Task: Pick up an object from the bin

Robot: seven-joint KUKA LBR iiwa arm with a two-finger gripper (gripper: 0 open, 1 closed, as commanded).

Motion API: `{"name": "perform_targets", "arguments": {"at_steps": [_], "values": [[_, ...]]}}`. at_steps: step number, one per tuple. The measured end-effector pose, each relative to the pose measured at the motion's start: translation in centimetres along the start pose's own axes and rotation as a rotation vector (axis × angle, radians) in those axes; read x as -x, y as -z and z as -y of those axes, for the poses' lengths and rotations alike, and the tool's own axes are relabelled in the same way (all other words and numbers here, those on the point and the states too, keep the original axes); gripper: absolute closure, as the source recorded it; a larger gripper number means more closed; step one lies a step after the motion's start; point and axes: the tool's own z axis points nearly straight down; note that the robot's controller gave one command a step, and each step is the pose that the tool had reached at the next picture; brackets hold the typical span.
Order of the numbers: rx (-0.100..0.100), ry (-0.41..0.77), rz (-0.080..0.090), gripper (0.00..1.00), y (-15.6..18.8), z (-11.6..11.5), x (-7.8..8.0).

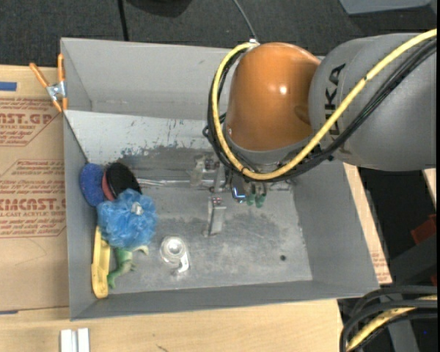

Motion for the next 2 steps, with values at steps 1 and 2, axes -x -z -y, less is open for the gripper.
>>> {"name": "perform_targets", "arguments": {"at_steps": [1, 2], "values": [[0.001, -0.001, 0.008, 0.00, 0.5, 0.1, 0.1], [0.003, -0.008, 0.014, 0.00, -3.5, -1.8, 1.8]]}}
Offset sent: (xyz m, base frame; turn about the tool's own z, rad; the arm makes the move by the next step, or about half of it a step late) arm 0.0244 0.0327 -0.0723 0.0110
